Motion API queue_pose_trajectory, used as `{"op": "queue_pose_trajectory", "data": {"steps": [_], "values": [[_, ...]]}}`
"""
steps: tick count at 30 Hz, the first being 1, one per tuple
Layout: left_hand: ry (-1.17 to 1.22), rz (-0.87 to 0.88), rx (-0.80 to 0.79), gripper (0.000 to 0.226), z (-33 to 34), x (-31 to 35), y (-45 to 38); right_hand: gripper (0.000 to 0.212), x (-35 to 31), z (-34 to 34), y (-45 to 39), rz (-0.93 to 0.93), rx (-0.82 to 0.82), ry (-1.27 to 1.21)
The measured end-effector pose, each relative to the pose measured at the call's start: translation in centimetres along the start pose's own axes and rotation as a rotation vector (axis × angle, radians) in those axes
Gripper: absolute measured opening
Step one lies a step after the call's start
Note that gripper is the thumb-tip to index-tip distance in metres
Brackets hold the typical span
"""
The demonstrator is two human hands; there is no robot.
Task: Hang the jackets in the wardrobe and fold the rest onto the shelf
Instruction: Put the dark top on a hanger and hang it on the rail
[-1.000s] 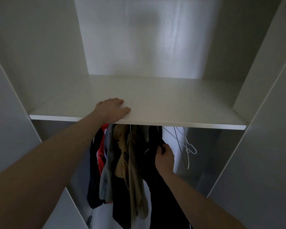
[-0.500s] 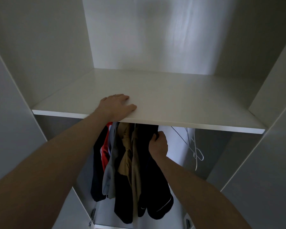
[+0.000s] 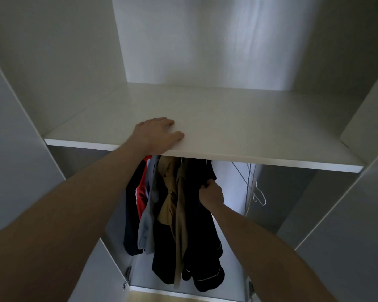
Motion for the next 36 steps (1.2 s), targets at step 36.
{"op": "queue_pose_trajectory", "data": {"steps": [36], "values": [[0.024,-0.001,0.01,0.08,0.0,-0.1,-0.1,0.051,9.9,-13.2,0.8,0.296,0.07,0.105]]}}
Point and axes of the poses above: each hand's wrist, its own y-axis away from the middle knuckle, its own z-axis out of the palm, x = y × z, the point moved 2 cm from there along -y, towards the middle knuckle, and after that the axes turned 8 degrees about -z, right-handed, at the moved point
